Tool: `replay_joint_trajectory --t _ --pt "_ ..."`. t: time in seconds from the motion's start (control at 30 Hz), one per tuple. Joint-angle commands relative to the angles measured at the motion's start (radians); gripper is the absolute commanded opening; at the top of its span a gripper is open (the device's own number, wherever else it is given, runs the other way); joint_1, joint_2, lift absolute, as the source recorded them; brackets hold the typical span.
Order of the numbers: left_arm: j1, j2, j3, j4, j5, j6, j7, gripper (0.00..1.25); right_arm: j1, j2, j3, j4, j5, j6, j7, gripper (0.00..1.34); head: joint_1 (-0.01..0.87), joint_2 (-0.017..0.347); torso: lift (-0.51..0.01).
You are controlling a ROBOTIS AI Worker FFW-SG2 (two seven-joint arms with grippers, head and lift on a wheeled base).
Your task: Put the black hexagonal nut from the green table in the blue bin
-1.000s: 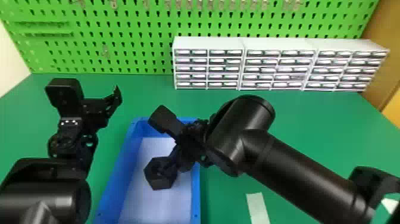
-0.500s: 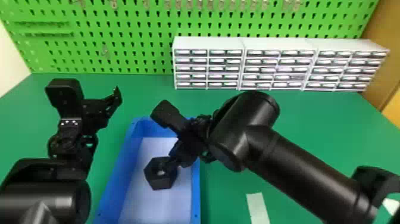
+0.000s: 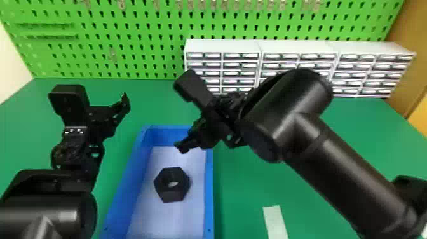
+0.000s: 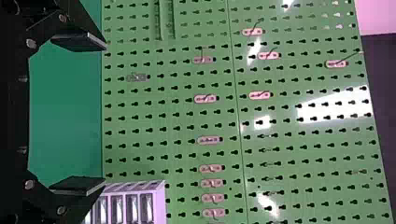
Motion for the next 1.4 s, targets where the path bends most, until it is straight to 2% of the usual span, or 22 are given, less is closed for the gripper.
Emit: replay_joint_trajectory --t 0.0,0.33,0.53,1.0,1.37 --pt "0.0 0.0 -0.001 0.0 0.002 0.001 0.0 1.0 0.028 -0.001 -0.075 -0.044 0.032 0.0 0.002 0.91 0.686 0.051 -0.096" --pt "0.0 0.0 -0.002 0.0 0.003 -0.001 0.0 1.0 0.122 0.008 -0.28 -0.073 0.087 -0.103 0.034 0.91 0.686 0.051 -0.096" --pt "-0.002 0.0 -0.002 0.0 0.003 -0.001 0.0 1.0 0.148 0.011 -0.339 -0.083 0.101 -0.159 0.058 0.91 0.686 0.051 -0.096" --pt "-0.003 0.0 -0.002 -0.002 0.003 -0.001 0.0 1.0 0.228 0.018 -0.495 -0.105 0.104 -0.313 0.06 0.91 0.686 0.051 -0.096" --pt "-0.002 0.0 -0.005 -0.003 0.003 -0.001 0.0 1.0 0.295 0.019 -0.584 -0.106 0.154 -0.451 0.049 0.91 0.686 0.051 -0.096"
